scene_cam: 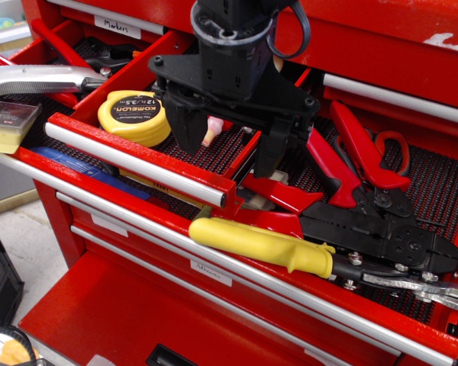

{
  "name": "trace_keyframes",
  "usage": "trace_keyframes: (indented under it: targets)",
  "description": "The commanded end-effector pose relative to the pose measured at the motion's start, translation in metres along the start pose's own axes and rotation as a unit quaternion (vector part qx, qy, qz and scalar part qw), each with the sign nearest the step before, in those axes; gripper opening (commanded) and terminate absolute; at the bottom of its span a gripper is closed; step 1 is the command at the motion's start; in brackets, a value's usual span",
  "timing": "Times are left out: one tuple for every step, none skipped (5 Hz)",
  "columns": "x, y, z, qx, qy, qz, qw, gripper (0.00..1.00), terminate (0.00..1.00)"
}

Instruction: Pick up box cutter and put into drawer

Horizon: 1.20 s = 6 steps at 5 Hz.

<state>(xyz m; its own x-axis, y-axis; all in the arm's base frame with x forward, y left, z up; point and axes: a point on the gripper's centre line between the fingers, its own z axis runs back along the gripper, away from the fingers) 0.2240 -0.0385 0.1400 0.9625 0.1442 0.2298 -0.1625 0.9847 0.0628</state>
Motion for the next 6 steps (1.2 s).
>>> trace_keyframes:
  targets:
    - [0.0,0.0,0.0,0.0,0.0,0.0,1.0,1.0,0.0]
    - [-0.003,0.025,-0.008,0.038,-0.003,-0.039,0.9985,1.0,0.0]
    - [0.013,0.074,0.004,0.053,0.018,-0.108,0.9926,1.0,0.0]
    - [0.037,0.118,0.012,0.087,0.028,-0.196,0.9763,1.0,0.0]
    - [0.059,0.161,-0.005,0.083,0.024,-0.254,0.9634,1.0,0.0]
    - [0.086,0.203,-0.024,0.098,0.015,-0.314,0.9443,1.0,0.0]
